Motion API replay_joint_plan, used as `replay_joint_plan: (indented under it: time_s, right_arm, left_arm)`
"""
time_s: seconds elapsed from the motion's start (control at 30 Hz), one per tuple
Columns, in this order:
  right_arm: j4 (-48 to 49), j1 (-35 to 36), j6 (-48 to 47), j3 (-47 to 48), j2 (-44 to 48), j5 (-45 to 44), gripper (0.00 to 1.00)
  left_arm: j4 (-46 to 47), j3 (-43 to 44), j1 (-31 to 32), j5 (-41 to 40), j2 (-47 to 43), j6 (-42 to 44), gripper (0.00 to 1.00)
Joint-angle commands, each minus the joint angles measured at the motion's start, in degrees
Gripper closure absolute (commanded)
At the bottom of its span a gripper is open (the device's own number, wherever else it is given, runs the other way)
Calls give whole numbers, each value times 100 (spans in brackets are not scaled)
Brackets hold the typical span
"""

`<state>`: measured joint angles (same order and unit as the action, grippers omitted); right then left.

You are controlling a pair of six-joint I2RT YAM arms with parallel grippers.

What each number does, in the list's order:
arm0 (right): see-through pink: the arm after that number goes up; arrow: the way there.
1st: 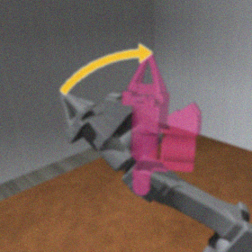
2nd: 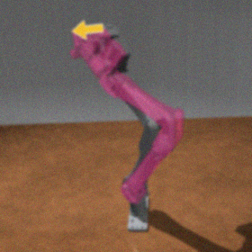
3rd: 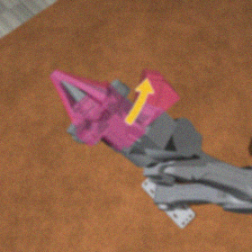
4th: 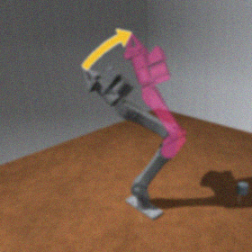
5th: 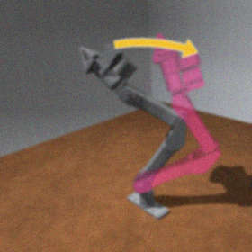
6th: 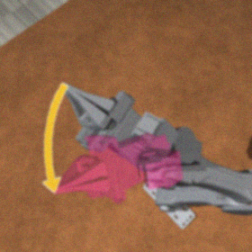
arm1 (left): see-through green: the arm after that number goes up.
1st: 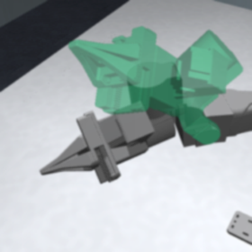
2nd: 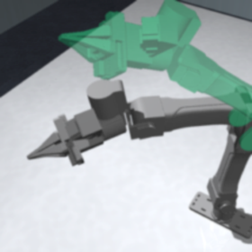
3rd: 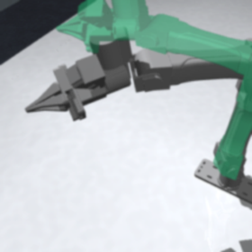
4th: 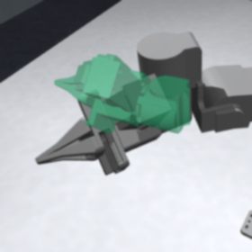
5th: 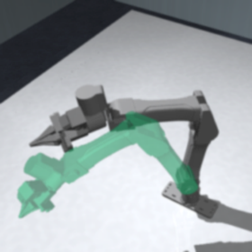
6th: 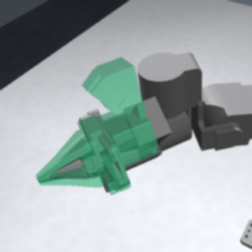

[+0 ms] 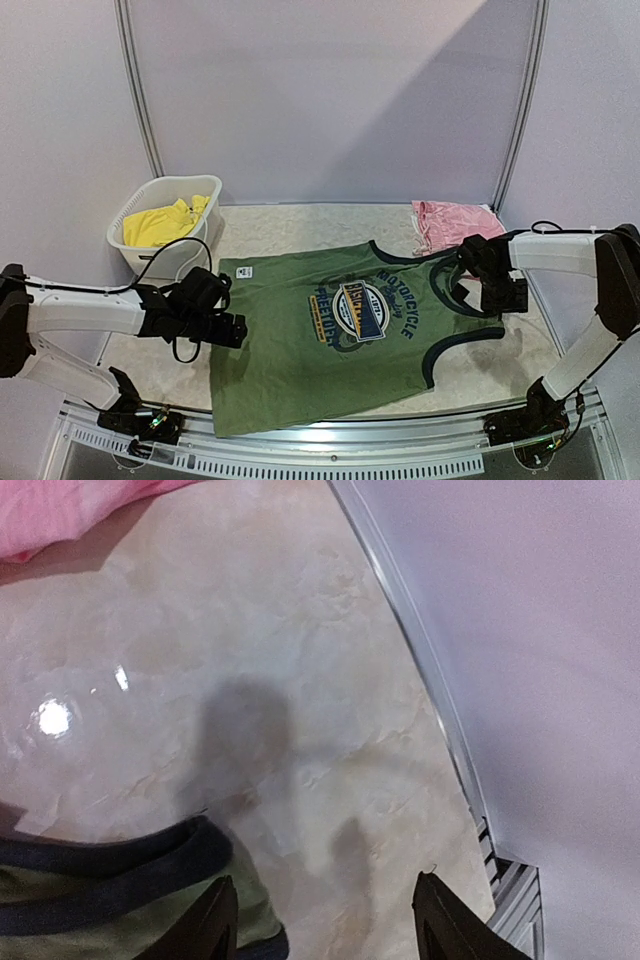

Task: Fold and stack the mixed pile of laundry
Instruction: Flatten out the crumpled tank top at the center of the board.

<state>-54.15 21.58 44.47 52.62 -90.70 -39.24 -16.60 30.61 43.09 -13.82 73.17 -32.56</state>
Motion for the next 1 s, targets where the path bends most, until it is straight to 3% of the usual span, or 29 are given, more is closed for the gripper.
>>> replay_joint_plan:
  time_s: [0.0, 0.17, 0.33, 0.53, 0.8, 0.97]
  right_arm:
    - [-355, -337, 27, 431, -108, -258, 37]
    - [60, -324, -328, 605, 421, 316, 30]
    - [982, -278, -918, 113, 1302, 1466, 18]
    - [1512, -49, -1056, -378, 2313, 2459, 9]
    - [1860, 1038, -700, -652, 2771, 2934, 7]
    - [1879, 1730, -269, -777, 2881, 2818, 7]
  left_arm:
    - [40, 22, -20, 108, -75, 13, 10]
    - [-467, 107, -2, -26, -394, -49, 10]
    - [-1055, 218, 62, -127, -956, -145, 1]
    - [-1400, 93, 52, -539, -1690, -284, 0]
    - [-1792, 183, 80, 131, -1827, -378, 0]
    - [-2224, 214, 617, 165, -2116, -648, 5]
